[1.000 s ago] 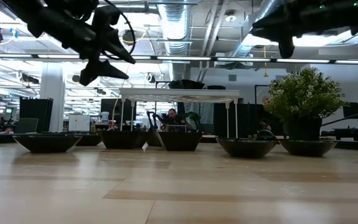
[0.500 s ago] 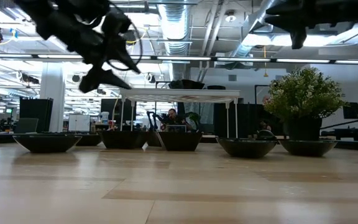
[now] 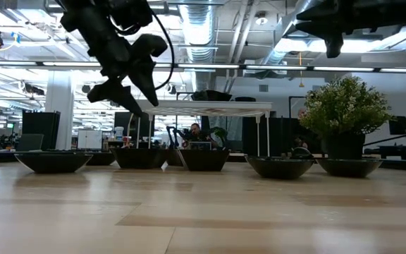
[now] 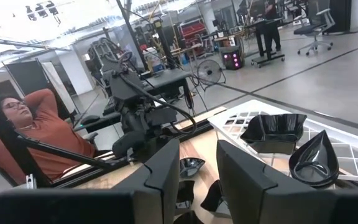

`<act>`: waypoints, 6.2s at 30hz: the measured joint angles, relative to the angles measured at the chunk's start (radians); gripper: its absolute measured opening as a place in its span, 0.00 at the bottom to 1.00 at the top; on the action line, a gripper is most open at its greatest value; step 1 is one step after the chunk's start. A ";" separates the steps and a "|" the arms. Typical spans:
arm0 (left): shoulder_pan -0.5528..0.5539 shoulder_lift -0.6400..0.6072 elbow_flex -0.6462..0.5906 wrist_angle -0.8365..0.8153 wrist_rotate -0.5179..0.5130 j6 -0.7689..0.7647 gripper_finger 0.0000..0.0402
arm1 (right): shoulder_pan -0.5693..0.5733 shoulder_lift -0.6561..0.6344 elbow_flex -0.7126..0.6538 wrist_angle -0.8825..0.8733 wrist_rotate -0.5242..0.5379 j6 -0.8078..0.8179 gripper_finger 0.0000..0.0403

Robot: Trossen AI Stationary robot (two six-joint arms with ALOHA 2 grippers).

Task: Pick & Place Mini shaped plates
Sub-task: Stack the distorted square plate on top of the other distorted square plates on the shelf

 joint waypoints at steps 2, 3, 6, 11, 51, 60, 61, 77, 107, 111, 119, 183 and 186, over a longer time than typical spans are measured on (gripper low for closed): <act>0.002 0.000 0.000 0.000 -0.008 -0.001 0.51 | 0.000 0.000 0.000 0.000 0.000 0.000 0.25; 0.003 0.000 0.000 -0.001 -0.013 -0.001 0.51 | 0.000 0.000 0.000 0.000 0.000 0.000 0.25; 0.005 0.000 0.000 0.000 -0.016 -0.001 0.51 | 0.000 0.000 0.000 0.000 0.000 0.000 0.25; 0.004 0.000 0.000 0.000 -0.023 0.043 0.51 | 0.000 0.000 0.000 0.000 0.000 0.000 0.25; 0.022 0.058 -0.064 0.008 -0.104 0.035 0.51 | 0.000 0.000 0.000 -0.014 -0.001 0.006 0.25; -0.006 0.059 -0.064 -0.023 -0.083 -0.079 0.51 | 0.000 0.000 0.000 -0.014 -0.001 0.007 0.25; -0.010 0.059 -0.064 -0.039 -0.084 -0.082 0.51 | 0.000 0.000 0.000 -0.014 -0.001 0.007 0.25; -0.053 0.101 -0.063 -0.031 -0.075 -0.143 0.51 | 0.000 0.000 0.000 -0.015 -0.001 0.000 0.25; -0.055 0.129 -0.063 0.006 -0.072 -0.167 0.33 | 0.000 0.000 0.000 -0.015 -0.001 -0.001 0.25; -0.055 0.129 -0.063 0.010 -0.079 -0.160 0.21 | 0.000 0.000 0.000 -0.014 -0.001 -0.001 0.25; -0.055 0.129 -0.063 0.020 -0.083 -0.158 0.12 | 0.000 0.000 0.000 -0.014 -0.001 -0.003 0.25; -0.014 0.105 -0.062 -0.042 -0.098 -0.098 0.40 | 0.000 0.000 0.000 -0.022 -0.001 -0.008 0.25; -0.014 0.119 -0.062 -0.039 -0.097 -0.096 0.39 | 0.000 0.000 0.000 -0.022 -0.001 -0.009 0.25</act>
